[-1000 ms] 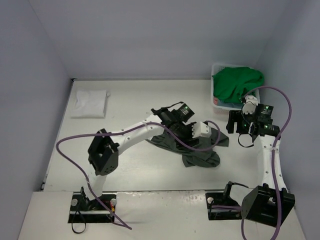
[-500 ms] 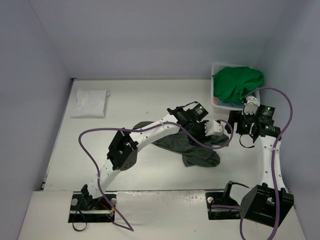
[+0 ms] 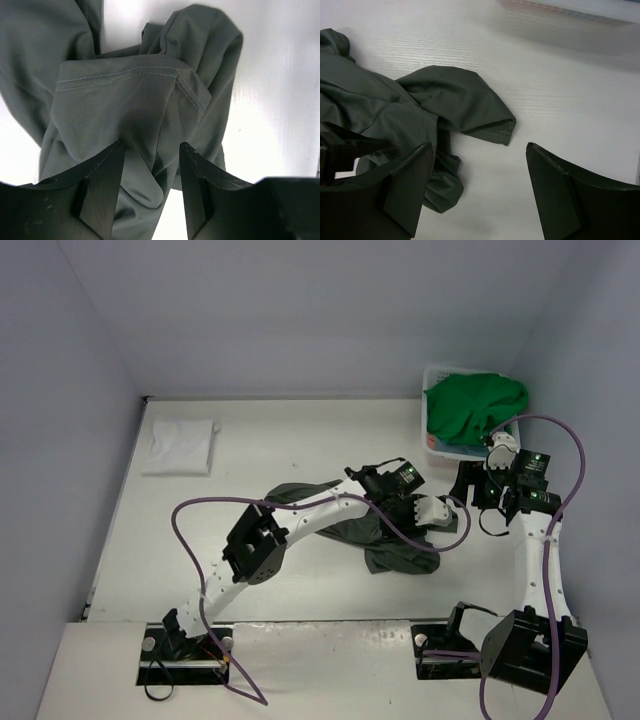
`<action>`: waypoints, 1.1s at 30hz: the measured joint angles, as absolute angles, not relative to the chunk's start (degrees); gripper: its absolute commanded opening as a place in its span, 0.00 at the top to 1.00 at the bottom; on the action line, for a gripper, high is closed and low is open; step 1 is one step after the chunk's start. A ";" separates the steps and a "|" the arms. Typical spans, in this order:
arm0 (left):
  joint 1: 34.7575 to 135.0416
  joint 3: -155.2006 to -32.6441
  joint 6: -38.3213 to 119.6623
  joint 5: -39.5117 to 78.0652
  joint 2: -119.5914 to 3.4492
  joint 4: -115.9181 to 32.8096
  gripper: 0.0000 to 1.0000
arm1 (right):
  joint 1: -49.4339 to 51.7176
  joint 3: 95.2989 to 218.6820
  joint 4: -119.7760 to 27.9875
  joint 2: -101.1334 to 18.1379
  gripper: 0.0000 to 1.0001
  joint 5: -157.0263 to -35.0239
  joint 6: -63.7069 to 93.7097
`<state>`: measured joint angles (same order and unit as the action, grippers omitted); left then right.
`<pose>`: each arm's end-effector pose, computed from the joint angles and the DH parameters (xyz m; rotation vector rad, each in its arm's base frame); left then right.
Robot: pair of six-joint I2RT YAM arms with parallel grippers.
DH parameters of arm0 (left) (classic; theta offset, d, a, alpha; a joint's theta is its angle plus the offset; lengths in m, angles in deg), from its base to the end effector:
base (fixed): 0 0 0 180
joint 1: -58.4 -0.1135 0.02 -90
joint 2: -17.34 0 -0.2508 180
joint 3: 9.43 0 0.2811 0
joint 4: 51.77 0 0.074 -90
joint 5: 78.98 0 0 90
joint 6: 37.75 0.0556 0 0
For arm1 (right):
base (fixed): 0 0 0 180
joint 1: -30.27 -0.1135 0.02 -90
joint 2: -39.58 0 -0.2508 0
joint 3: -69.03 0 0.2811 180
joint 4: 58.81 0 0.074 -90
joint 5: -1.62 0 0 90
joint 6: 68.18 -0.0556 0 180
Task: Fold and stack the t-shirts
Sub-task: Flatten out the tshirt
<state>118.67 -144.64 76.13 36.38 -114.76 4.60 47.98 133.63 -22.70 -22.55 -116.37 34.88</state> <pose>0.2487 -0.4835 0.2153 1.8511 1.7660 -0.8099 0.2805 -0.0622 0.2791 -0.1922 2.0795 0.2032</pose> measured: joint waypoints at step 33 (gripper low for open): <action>115.20 -136.78 81.18 19.20 -98.39 -0.29 1.00 | 44.36 133.65 -21.91 -23.27 0.32 -121.84 37.85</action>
